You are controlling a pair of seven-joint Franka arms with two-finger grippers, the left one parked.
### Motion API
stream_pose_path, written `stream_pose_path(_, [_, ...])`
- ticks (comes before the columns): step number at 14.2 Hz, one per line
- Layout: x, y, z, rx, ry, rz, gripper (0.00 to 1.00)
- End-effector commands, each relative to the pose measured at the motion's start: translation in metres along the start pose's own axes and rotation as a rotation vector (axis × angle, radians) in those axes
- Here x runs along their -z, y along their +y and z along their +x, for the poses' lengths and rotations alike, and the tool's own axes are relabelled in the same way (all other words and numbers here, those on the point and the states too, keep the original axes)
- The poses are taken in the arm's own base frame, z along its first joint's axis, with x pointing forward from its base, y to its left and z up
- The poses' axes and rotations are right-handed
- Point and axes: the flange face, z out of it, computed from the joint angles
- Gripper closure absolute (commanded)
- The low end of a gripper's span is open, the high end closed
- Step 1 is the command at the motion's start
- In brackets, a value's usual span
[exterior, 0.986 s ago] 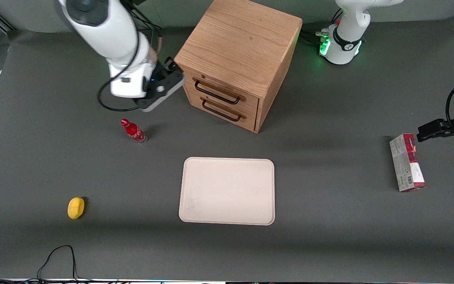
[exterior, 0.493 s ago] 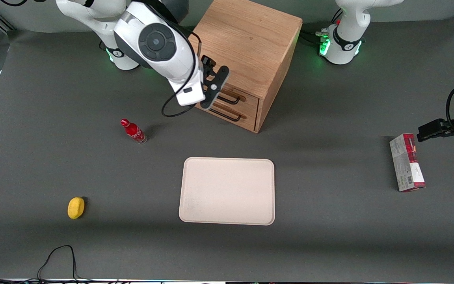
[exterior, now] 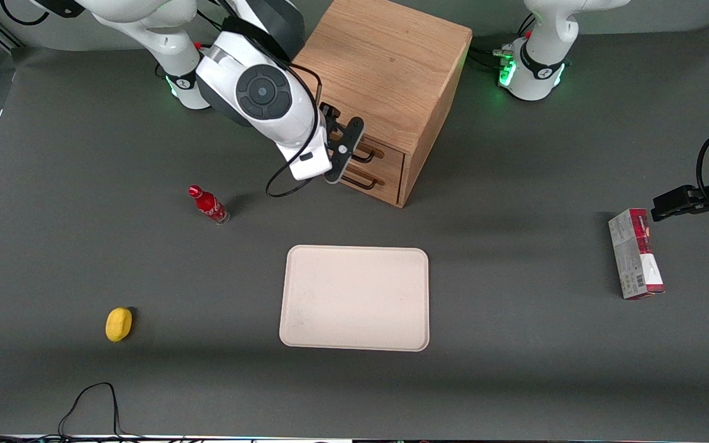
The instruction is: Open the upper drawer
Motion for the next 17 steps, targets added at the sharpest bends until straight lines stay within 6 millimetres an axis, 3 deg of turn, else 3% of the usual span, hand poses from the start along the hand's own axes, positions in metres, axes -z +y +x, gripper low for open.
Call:
stream_pose_path(1, [-0.017, 0.002, 0.005, 0.034, 0.01, -0.017, 0.0])
stream_pose_path(6, [-0.041, 0.011, 0.011, 0.046, 0.003, -0.041, 0.0])
stream_pose_path(11, [-0.048, 0.028, 0.015, 0.055, 0.004, -0.079, 0.0])
stream_pose_path(14, [-0.032, 0.047, 0.014, 0.042, 0.028, -0.127, 0.0])
stream_pose_path(17, [-0.015, 0.088, 0.01, 0.025, 0.053, -0.169, 0.0])
